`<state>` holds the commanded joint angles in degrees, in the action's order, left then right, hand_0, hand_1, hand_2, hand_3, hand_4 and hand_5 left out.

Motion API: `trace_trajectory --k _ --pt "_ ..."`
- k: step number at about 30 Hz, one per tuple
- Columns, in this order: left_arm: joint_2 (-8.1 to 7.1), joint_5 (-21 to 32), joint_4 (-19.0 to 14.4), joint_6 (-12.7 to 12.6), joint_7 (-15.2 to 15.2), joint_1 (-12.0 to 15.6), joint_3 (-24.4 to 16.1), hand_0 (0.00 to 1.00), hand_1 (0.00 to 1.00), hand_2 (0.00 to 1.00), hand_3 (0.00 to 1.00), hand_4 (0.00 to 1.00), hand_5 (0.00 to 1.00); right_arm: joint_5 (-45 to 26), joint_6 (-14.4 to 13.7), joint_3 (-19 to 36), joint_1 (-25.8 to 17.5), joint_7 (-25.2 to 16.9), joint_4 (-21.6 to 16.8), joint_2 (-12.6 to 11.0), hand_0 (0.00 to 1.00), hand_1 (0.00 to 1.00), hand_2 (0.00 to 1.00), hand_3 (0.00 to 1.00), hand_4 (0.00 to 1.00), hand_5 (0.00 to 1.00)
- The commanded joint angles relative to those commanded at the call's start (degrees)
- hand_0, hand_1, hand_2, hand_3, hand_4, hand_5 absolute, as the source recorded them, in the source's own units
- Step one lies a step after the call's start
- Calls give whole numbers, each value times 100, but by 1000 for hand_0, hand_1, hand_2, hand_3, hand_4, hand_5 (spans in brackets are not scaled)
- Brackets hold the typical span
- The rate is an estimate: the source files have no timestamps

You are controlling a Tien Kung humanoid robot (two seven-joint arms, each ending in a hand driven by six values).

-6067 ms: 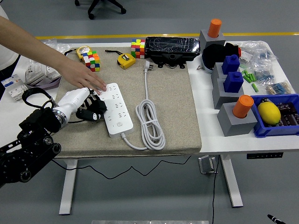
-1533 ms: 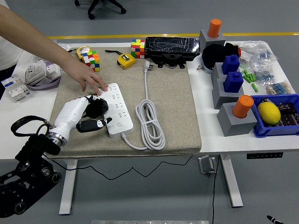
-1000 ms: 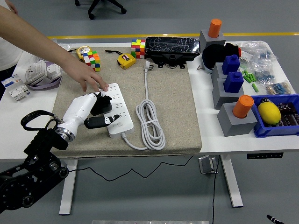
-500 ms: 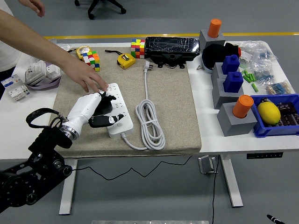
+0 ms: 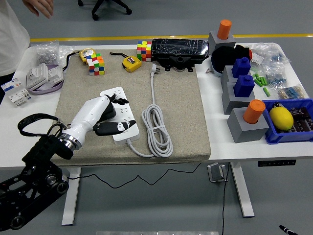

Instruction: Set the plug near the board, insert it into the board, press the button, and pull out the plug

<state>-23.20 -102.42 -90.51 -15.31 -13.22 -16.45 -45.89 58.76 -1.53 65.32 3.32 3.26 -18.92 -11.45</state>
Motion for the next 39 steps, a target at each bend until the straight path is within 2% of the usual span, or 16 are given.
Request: trace_trajectory --k 1,4,6,7,10,12,13,21,39 --pt "-18 30 -105 126 -71 26 -8 276 351 420 695 867 451 -1 1 -3 0 0 -1 -1 654 653 659 571 992 558" --pt "-50 -3 -406 633 -443 65 -29 276 351 420 695 867 451 -5 1 -23 -3 0 -3 -7 654 653 659 571 992 558" --pt "-40 -89 -495 951 -701 37 -18 276 351 420 695 867 451 -10 3 -52 -5 2 3 -14 654 653 659 571 992 558" --pt "-34 -125 -508 1075 -788 24 -10 164 151 213 837 873 463 -13 3 -59 -5 2 4 -16 652 653 659 571 991 558" --pt "-7 -175 -466 1377 -1032 -54 48 164 151 213 837 873 463 -23 4 -84 0 2 2 -23 652 653 659 571 991 558" --pt "3 -159 -438 1472 -1122 -83 73 164 151 213 837 873 463 -27 5 -92 2 1 -2 -27 652 653 659 571 991 558" --pt "9 -149 -414 1524 -1176 -103 94 82 69 128 891 873 464 -28 4 -96 3 0 -3 -30 654 653 658 571 991 558" --pt "35 -40 -207 1882 -1489 -170 143 75 68 126 895 879 478 -33 6 -103 -3 3 3 -33 656 653 658 572 991 558" --pt "70 25 131 2092 -1695 -166 119 74 66 125 853 864 465 -19 6 -74 -19 3 -4 -30 654 653 658 571 991 558"
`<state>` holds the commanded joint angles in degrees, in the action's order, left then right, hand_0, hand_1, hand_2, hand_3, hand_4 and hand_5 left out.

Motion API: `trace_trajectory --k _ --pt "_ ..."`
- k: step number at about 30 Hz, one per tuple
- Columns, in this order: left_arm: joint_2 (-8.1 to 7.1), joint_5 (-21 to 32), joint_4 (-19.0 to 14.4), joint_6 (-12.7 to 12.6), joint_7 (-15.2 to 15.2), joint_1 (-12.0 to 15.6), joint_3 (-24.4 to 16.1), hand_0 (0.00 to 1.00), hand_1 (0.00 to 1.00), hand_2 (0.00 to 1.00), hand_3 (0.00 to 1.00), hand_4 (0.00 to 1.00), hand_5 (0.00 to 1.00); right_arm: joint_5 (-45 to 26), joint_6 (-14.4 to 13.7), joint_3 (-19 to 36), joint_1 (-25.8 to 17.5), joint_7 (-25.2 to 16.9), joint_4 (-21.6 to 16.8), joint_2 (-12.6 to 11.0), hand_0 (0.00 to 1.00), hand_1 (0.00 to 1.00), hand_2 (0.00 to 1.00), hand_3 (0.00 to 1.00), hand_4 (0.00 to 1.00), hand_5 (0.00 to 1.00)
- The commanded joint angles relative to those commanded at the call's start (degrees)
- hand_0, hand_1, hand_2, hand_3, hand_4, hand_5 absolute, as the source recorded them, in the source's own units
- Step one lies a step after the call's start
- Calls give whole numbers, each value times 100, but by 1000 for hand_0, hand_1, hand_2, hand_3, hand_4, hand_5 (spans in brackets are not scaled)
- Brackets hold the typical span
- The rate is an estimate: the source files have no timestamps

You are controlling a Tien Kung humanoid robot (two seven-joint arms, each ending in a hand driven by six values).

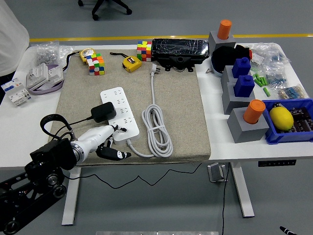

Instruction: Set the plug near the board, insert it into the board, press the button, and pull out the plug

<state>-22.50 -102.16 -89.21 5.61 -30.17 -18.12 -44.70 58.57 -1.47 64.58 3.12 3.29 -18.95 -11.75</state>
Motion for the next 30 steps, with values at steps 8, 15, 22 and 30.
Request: trace_trajectory --k 8,15,22,30 --pt "6 64 11 12 -17 2 2 74 65 125 839 861 465 9 -1 37 3 0 4 11 653 653 658 571 991 558" --pt "-6 386 -32 -834 886 57 -150 75 65 125 790 857 471 11 -2 39 7 -2 1 15 655 653 658 571 991 559" --pt "22 1393 113 -2261 2264 83 -221 185 135 204 594 828 421 9 0 23 6 -2 3 18 653 653 658 571 991 558" --pt "14 1570 133 -2476 2390 96 -255 189 141 215 595 834 432 14 0 40 11 1 9 22 653 653 658 571 991 559"
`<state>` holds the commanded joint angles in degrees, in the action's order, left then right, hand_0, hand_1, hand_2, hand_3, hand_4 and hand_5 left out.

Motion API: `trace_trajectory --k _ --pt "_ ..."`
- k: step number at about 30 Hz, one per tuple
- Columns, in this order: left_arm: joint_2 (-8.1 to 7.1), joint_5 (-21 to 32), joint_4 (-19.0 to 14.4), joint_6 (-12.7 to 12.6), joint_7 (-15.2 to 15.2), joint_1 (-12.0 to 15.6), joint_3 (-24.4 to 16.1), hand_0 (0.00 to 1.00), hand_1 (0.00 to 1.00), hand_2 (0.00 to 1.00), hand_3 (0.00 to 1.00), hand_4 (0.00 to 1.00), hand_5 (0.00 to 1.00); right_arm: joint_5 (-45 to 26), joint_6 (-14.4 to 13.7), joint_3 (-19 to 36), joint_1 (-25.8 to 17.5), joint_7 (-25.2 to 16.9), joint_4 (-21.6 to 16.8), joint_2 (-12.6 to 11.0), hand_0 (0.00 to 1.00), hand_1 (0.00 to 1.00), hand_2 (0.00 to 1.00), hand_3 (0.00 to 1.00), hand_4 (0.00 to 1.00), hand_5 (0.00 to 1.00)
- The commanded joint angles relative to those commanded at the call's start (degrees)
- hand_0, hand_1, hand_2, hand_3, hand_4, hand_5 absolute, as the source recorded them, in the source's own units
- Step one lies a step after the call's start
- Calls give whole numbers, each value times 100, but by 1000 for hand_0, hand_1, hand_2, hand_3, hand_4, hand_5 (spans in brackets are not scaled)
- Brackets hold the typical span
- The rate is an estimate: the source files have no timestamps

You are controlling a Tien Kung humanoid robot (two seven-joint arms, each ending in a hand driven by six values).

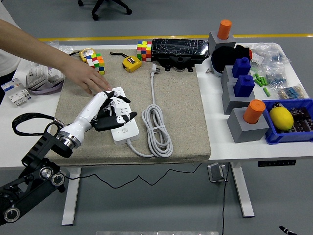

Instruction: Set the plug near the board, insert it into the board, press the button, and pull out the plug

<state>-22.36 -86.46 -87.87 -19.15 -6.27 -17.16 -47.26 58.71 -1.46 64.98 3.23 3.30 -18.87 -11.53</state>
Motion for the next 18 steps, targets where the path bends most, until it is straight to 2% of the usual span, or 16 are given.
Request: trace_trajectory --k 9,11,15,16,18 --pt "4 -11 8 53 -70 0 7 182 135 212 601 837 437 1 1 -3 2 -2 -6 8 653 653 658 571 991 558" --pt "3 -39 16 83 -117 2 4 157 106 191 609 843 443 0 2 -4 -2 -1 -3 8 653 653 658 570 991 559" --pt "-8 -156 10 486 -526 4 5 157 106 191 609 843 443 1 1 -8 -8 -1 -1 1 653 653 658 570 991 559" --pt "-13 -229 -6 610 -653 1 9 84 64 133 646 833 417 1 1 -9 -4 -1 -2 -1 653 653 658 570 991 559" --pt "-18 -436 -41 915 -943 -5 21 84 64 133 646 833 417 1 2 -8 1 -1 -2 -1 653 653 658 570 991 559"
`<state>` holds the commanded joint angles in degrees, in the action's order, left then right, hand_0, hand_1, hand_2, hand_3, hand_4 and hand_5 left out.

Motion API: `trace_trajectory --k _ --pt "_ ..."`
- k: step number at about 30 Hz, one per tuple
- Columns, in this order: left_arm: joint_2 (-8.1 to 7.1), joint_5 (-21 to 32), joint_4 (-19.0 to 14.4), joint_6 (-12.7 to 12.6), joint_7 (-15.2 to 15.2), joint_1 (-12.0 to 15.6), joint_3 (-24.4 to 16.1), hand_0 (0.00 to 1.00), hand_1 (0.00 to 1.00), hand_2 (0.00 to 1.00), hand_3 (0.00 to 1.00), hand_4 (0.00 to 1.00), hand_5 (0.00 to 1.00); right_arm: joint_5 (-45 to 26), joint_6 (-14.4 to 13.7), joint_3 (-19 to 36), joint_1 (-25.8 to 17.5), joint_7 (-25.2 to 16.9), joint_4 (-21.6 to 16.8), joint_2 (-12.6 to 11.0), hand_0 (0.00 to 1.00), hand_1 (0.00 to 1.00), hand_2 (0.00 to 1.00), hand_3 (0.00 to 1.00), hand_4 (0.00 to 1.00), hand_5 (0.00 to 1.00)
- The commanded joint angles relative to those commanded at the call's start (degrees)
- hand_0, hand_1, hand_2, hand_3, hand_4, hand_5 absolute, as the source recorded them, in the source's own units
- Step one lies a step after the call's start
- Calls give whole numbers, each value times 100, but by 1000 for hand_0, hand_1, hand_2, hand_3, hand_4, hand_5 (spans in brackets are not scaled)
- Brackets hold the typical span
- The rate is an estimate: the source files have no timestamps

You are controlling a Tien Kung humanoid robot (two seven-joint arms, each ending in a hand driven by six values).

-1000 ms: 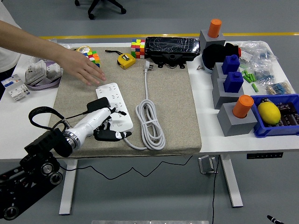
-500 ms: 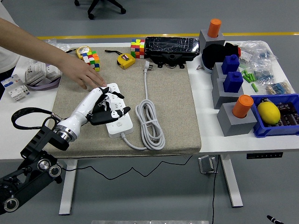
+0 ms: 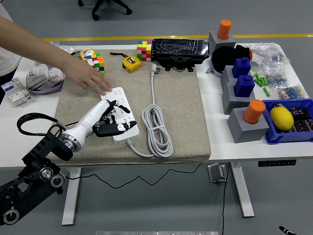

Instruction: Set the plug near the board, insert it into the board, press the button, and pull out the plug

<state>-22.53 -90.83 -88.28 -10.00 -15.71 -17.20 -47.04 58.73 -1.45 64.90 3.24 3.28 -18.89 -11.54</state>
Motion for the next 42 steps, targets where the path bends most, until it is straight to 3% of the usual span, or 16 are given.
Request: trace_trajectory --k 3,4,17,25,35,42 --pt "-5 -322 -54 430 -407 -12 27 84 64 133 646 833 417 -3 2 -9 6 1 2 2 653 653 658 570 991 559" --pt "-7 -360 -66 510 -484 -14 33 74 63 135 720 836 414 -5 2 -12 8 1 3 1 652 653 658 570 991 558" --pt "-31 -429 32 910 -899 -74 115 73 62 134 757 842 417 -19 3 -61 18 0 -2 -26 653 652 658 570 992 559" --pt "-22 -441 140 957 -950 -107 157 73 63 134 765 841 418 -25 2 -72 22 -1 -1 -34 653 652 658 571 992 559" --pt "18 -453 243 788 -827 -128 177 72 62 134 793 864 444 -19 2 -70 5 -1 0 -33 652 653 658 571 991 558" --pt "74 -464 429 926 -927 -138 191 72 63 134 793 872 455 -17 2 -53 -5 -1 -4 -19 653 653 658 571 991 558"
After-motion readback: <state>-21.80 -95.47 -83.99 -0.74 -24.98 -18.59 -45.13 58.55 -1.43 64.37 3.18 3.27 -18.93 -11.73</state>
